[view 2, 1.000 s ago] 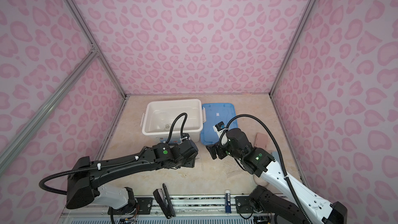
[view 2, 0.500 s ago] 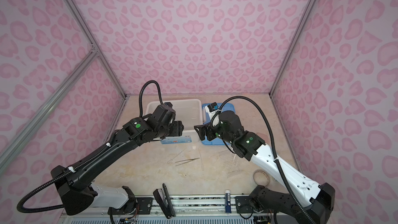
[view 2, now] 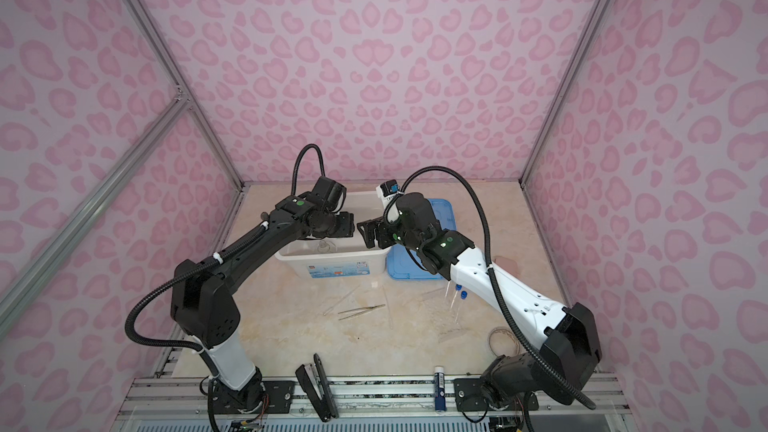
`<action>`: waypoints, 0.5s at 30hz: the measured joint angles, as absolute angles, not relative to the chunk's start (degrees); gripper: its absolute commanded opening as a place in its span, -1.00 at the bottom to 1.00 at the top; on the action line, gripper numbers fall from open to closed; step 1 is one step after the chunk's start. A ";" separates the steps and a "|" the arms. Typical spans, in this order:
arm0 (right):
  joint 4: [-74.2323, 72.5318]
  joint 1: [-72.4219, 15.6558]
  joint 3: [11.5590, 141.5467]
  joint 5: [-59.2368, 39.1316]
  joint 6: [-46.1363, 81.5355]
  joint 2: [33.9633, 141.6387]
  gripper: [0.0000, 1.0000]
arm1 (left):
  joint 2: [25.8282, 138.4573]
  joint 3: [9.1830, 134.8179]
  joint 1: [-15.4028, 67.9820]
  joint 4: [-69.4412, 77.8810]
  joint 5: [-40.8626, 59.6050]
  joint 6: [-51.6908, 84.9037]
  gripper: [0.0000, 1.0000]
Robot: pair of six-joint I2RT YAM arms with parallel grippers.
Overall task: Organize the chemistry lab equipment
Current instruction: 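Lift the porcelain dish and carry it over the white bin with the left gripper, then lower the porcelain dish into the bin and open the left gripper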
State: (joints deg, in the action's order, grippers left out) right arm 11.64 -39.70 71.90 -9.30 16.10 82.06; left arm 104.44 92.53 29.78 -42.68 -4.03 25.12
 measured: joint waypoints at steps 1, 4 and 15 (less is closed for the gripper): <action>11.44 -39.51 71.88 -9.52 16.10 82.59 0.93 | 105.89 93.25 29.78 -42.19 -4.01 24.64 0.13; 10.41 -38.85 71.55 -10.13 16.71 83.61 0.92 | 108.62 94.39 29.69 -40.86 -4.05 23.94 0.13; 7.97 -37.43 68.49 -11.99 18.04 84.07 0.92 | 113.58 94.28 29.67 -36.45 -2.79 23.79 0.12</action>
